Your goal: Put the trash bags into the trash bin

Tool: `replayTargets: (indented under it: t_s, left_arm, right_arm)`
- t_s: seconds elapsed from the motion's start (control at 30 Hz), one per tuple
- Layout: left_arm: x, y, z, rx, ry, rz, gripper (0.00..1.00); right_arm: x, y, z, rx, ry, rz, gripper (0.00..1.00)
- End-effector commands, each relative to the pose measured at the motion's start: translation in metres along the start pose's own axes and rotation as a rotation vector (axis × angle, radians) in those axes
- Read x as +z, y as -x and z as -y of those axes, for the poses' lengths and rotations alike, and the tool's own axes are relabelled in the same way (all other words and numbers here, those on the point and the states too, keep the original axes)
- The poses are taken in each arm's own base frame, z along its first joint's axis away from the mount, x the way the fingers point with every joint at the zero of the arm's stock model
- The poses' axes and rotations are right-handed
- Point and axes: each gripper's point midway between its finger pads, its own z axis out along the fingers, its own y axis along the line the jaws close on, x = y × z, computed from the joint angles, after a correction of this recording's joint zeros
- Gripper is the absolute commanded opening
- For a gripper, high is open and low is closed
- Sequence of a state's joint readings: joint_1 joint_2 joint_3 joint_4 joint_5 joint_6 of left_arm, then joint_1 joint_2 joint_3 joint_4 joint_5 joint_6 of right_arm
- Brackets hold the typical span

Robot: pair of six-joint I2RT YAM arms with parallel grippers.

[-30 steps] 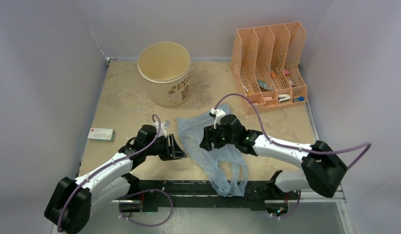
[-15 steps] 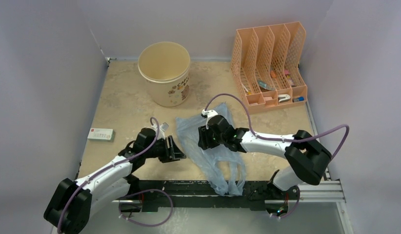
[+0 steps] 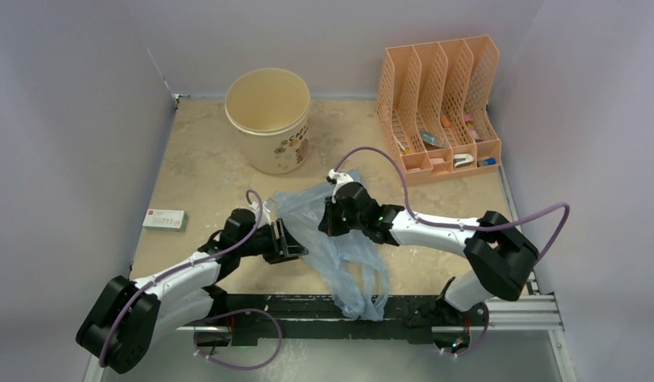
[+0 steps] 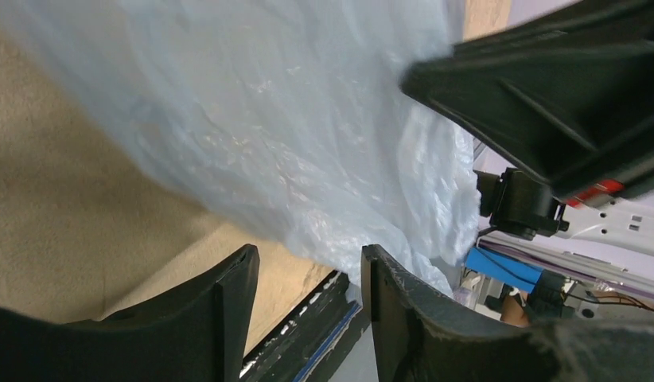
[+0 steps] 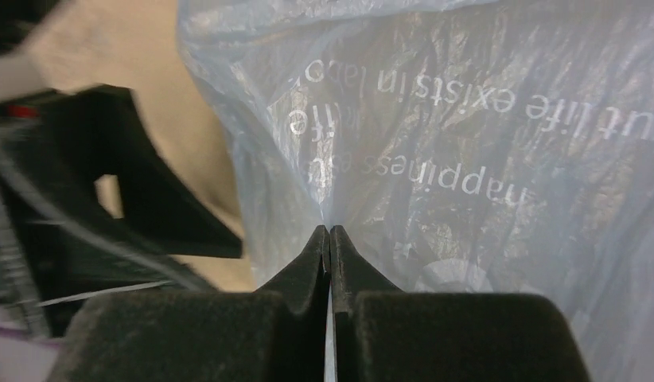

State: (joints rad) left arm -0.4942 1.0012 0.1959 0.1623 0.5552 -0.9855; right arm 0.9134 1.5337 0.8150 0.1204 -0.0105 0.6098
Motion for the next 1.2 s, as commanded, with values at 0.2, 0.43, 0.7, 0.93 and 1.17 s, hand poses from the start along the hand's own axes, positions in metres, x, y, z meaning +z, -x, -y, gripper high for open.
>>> replayTargets:
  t_s: [0.2, 0.43, 0.7, 0.93, 1.17]
  left_arm:
    - [0.007, 0.022, 0.009, -0.004, -0.036, 0.099, 0.51]
    - [0.007, 0.017, 0.01, 0.029, -0.065, 0.085, 0.07]
    - [-0.001, 0.026, -0.006, 0.078, 0.081, 0.118, 0.0]
    - [0.0, 0.041, 0.006, 0.16, 0.087, 0.113, 0.0]
    - [0.003, 0.061, 0.004, 0.172, 0.14, 0.129, 0.02]
  right_arm:
    - [-0.027, 0.043, -0.066, 0.252, 0.275, 0.131, 0.0]
    - [-0.027, 0.05, -0.045, 0.275, 0.206, 0.145, 0.0]
    - [-0.059, 0.081, 0.04, 0.314, 0.054, 0.27, 0.0]
    - [-0.073, 0.086, 0.041, 0.229, 0.021, 0.265, 0.3]
    - [-0.1, 0.068, 0.032, 0.136, 0.076, 0.236, 0.59]
